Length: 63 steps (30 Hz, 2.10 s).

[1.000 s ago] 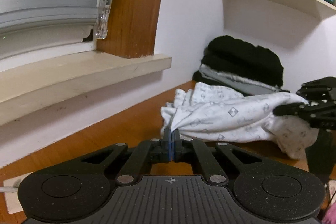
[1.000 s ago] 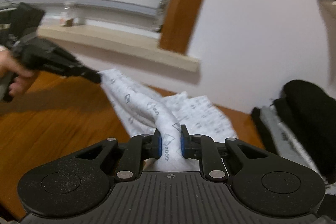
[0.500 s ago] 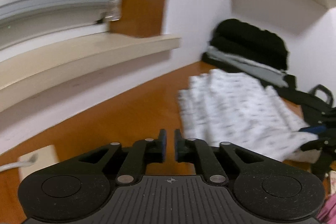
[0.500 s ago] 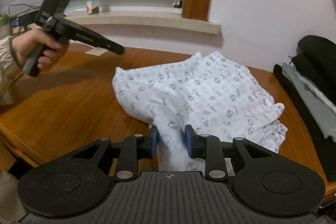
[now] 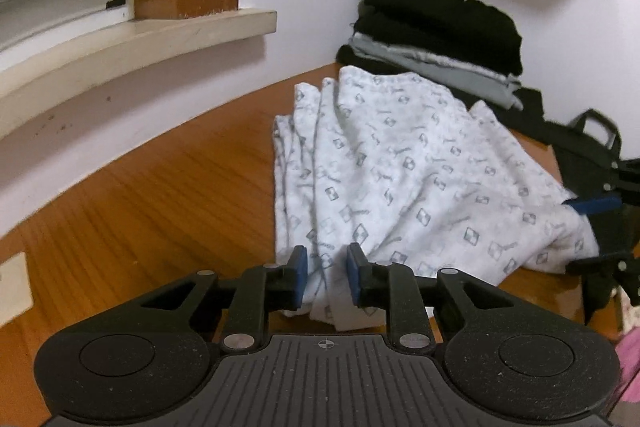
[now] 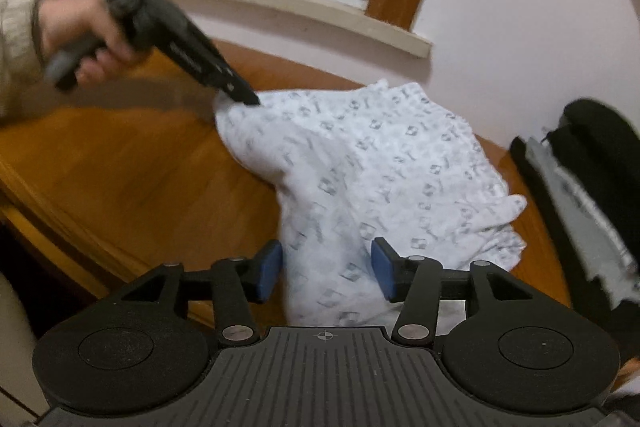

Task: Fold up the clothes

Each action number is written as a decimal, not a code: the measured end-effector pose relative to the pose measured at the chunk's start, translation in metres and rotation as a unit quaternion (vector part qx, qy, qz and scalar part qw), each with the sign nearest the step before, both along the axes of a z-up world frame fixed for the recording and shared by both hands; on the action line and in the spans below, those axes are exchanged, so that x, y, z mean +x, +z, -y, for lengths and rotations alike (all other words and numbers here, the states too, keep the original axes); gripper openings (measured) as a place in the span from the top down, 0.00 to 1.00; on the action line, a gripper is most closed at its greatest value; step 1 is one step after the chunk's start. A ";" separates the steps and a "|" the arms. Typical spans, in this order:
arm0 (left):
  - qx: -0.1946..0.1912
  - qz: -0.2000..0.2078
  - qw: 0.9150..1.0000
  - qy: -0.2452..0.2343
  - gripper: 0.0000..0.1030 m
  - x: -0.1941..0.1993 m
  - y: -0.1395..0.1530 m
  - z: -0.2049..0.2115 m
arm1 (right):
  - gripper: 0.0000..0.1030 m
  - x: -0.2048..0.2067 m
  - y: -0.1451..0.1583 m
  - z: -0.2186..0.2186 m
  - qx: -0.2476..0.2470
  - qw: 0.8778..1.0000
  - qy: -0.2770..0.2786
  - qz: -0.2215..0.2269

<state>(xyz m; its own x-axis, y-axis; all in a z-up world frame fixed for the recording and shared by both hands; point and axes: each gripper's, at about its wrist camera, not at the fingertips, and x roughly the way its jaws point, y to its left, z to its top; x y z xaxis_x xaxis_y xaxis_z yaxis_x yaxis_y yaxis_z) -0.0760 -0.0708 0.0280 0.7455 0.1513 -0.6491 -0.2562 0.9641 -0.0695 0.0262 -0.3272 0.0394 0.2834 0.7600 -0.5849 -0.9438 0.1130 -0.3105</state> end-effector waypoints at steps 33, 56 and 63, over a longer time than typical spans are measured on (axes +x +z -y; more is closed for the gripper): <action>0.024 0.031 0.998 -0.053 0.69 0.059 0.026 0.061 | 0.68 0.029 0.025 0.043 0.088 0.992 -0.063 -0.064; 0.042 -0.019 0.999 0.006 0.40 0.091 0.013 0.002 | 0.47 0.117 -0.015 0.033 0.126 0.961 -0.169 -0.179; -0.041 -0.004 0.999 0.007 0.30 0.102 0.002 -0.043 | 0.34 0.175 -0.033 0.028 0.124 0.942 -0.183 -0.254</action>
